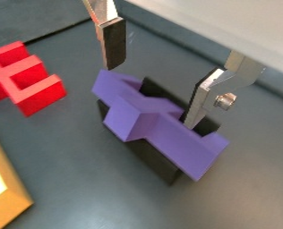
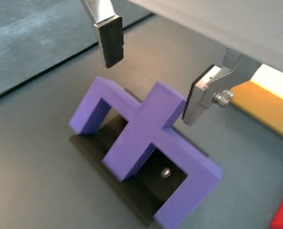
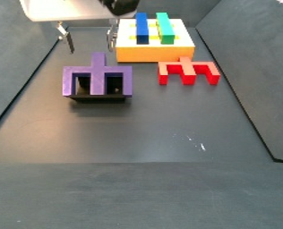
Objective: Pick up the purple object. Move up. Place the purple object on the fixture. Regrasp the purple object. Move to above the board. Insert the purple object.
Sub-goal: Regrasp the purple object.
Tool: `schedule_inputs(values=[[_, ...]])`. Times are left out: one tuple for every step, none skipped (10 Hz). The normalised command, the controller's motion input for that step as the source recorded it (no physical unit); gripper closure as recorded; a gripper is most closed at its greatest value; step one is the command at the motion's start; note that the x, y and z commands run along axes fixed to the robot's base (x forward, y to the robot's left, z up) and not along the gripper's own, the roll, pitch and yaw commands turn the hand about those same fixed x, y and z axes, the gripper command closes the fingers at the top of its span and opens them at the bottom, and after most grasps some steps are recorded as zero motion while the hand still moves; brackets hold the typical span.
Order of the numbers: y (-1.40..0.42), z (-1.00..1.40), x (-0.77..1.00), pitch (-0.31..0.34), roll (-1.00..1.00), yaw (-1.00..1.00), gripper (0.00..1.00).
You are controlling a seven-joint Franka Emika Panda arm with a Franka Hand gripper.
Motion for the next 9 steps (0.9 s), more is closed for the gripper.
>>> schedule_inputs(values=[[-0.09, 0.07, -0.08, 0.054, 1.00, 0.01, 0.00], [-0.09, 0.07, -0.09, 0.049, 1.00, 0.00, 0.00], [-0.11, 0.05, -0.12, 0.037, 1.00, 0.00, 0.00], [-0.15, 0.02, -0.15, 0.000, 1.00, 0.00, 0.00], [-0.18, 0.00, -0.13, 0.000, 1.00, 0.01, 0.00], [-0.14, 0.00, -0.02, 0.000, 1.00, 0.00, 0.00], [-0.09, -0.06, -0.03, 0.000, 1.00, 0.04, 0.00], [-0.08, -0.10, -0.03, 0.000, 0.92, 0.06, 0.00], [-0.09, -0.11, 0.00, 0.000, 0.87, 0.08, 0.00]])
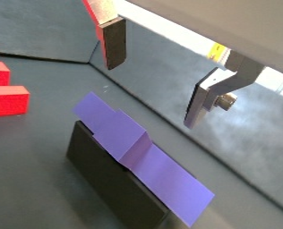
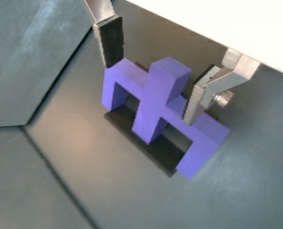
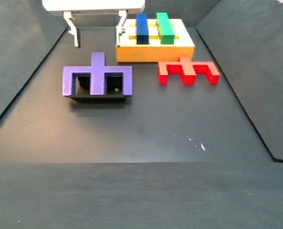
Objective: Pick up the purple object. Move up. Place the purple object on the fixture. Regrasp the purple object. Move to above the board. Insert the purple object.
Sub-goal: Regrasp the purple object.
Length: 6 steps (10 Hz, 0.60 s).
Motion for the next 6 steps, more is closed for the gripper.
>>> schedule_inputs(values=[[-0.15, -0.17, 0.09, 0.000, 0.82, 0.16, 0.00], [-0.15, -0.20, 0.02, 0.000, 0.85, 0.19, 0.00], [-0.19, -0.25, 0.00, -0.011, 0.66, 0.18, 0.00], [-0.15, -0.23, 0.06, -0.020, 0.45, 0.16, 0.00], [-0.13, -0.21, 0.17, -0.020, 0.39, 0.17, 0.00], [-0.10, -0.18, 0.19, -0.003, 0.36, 0.17, 0.00]])
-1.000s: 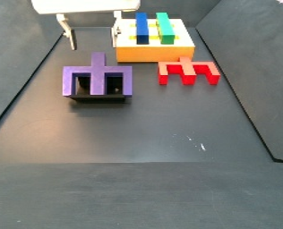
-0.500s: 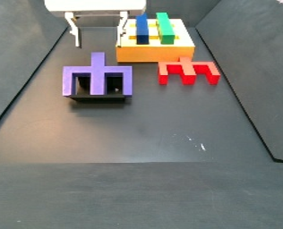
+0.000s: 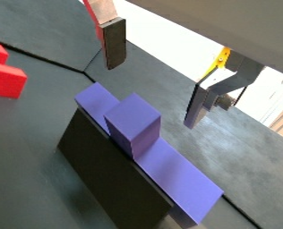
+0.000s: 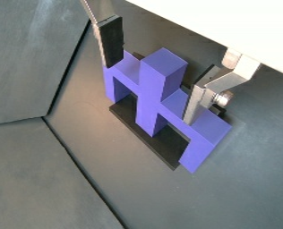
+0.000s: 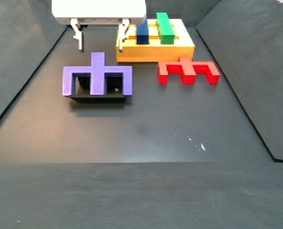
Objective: Pick up the purple object. Move up. Place the purple object on the fixture. Regrasp the purple object. Move to above the board. Insert the purple object.
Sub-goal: Regrasp the purple object.
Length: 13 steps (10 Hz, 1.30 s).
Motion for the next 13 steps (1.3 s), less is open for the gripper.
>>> schedule_inputs(values=[[-0.09, -0.17, 0.17, 0.000, 0.40, 0.16, 0.00], [-0.10, -0.25, 0.11, -0.020, 0.48, 0.15, 0.00], [-0.10, -0.26, 0.10, -0.023, 0.48, 0.16, 0.00], [-0.09, -0.26, 0.09, -0.023, 0.49, 0.16, 0.00], [-0.09, -0.24, 0.03, -0.026, 0.53, 0.17, 0.00], [-0.05, -0.23, 0.01, -0.026, 0.46, 0.16, 0.00], [-0.03, -0.26, 0.04, -0.034, 0.36, 0.14, 0.00], [-0.03, -0.26, 0.02, -0.054, 0.33, 0.14, 0.00], [0.00, -0.24, 0.01, -0.051, 0.26, 0.13, 0.00], [0.00, -0.17, 0.03, -0.026, 0.01, 0.02, 0.00], [0.00, 0.00, 0.05, 0.000, 0.03, 0.03, 0.00], [0.00, 0.00, 0.08, 0.006, -0.01, 0.00, 0.00], [0.00, 0.00, 0.32, 0.246, -0.09, -0.21, 0.00]])
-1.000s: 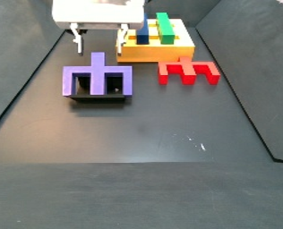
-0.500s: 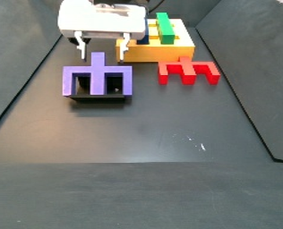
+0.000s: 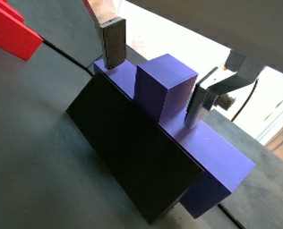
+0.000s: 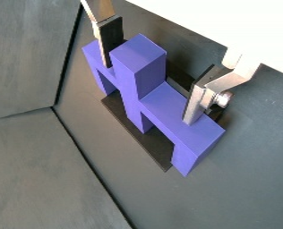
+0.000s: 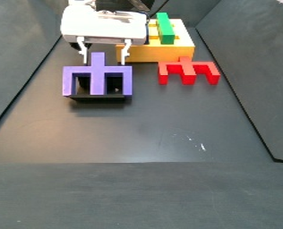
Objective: Pick up the purple object. Move up. Place the purple object on the fixture. Regrasp the purple object. Move to above the board. Insert the purple object.
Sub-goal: Regrasp the purple object.
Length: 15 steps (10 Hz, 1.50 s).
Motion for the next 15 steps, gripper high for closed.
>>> schedule_inputs(values=[[0.00, 0.00, 0.31, 0.297, -0.05, -0.32, 0.00], [0.03, 0.00, 0.14, 0.120, -0.19, -0.23, 0.00], [0.09, 0.00, 0.00, 0.000, -0.27, -0.03, 0.00], [0.09, -0.01, 0.00, -0.003, -0.26, 0.00, 0.00], [0.02, 0.00, 0.00, 0.000, -0.12, 0.00, 0.00], [0.00, 0.00, 0.00, 0.000, 0.00, 0.00, 0.00], [0.00, 0.00, 0.00, 0.000, 0.00, 0.00, 1.00], [0.00, 0.00, 0.00, 0.000, 0.00, 0.00, 1.00], [0.00, 0.00, 0.00, 0.000, 0.00, 0.00, 1.00], [0.00, 0.00, 0.00, 0.000, 0.00, 0.00, 1.00], [0.00, 0.00, 0.00, 0.000, 0.00, 0.00, 1.00], [0.00, 0.00, 0.00, 0.000, 0.00, 0.00, 1.00], [0.00, 0.00, 0.00, 0.000, 0.00, 0.00, 1.00], [0.00, 0.00, 0.00, 0.000, 0.00, 0.00, 1.00], [0.00, 0.00, 0.00, 0.000, 0.00, 0.00, 1.00]])
